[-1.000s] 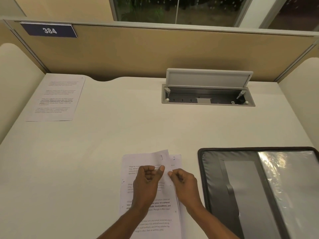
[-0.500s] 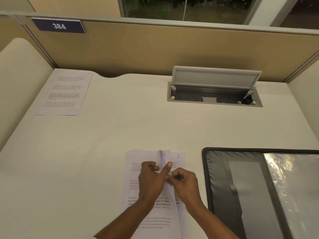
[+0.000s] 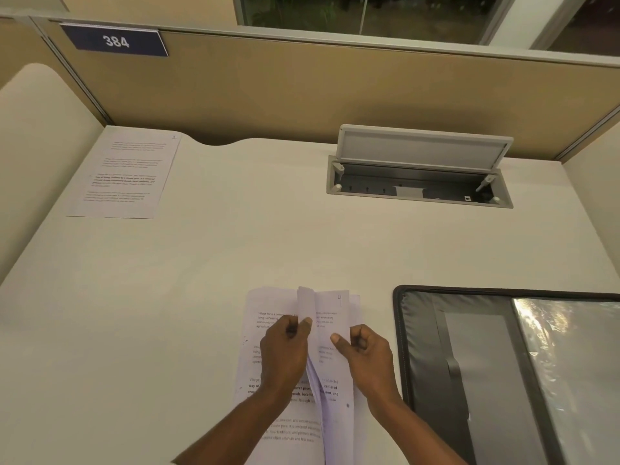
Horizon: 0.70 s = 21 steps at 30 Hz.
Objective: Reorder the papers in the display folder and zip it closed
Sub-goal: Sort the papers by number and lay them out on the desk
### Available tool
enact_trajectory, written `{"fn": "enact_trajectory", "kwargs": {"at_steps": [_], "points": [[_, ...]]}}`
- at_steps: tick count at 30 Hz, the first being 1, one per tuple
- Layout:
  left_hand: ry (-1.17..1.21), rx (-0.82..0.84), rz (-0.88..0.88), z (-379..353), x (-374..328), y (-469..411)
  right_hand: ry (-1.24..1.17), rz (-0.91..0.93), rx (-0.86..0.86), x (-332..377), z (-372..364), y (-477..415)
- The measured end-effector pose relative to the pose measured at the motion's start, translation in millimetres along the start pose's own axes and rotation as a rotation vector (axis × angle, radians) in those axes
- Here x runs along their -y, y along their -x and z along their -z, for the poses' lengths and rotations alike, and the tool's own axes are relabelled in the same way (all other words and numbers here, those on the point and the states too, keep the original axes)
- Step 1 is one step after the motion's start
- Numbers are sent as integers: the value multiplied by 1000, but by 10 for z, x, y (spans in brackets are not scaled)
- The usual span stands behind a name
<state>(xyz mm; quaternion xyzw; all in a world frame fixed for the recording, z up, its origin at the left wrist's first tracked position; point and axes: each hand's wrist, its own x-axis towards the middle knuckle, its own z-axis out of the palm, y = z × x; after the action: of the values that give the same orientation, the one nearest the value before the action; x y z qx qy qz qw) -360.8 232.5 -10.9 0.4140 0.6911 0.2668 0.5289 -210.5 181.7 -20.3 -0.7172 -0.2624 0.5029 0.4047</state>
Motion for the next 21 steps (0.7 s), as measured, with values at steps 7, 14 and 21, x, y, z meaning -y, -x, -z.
{"fn": "enact_trajectory", "kwargs": {"at_steps": [7,14,21], "points": [[-48,-17,-67,-28,-76,116,161,261,141,-22,-38,116],[-159,-18,-120,-48,-124,163,315,466,189,-133,-170,254],[-163,-60,-55,11,-117,110,599,437,-166,-60,161,-216]]}}
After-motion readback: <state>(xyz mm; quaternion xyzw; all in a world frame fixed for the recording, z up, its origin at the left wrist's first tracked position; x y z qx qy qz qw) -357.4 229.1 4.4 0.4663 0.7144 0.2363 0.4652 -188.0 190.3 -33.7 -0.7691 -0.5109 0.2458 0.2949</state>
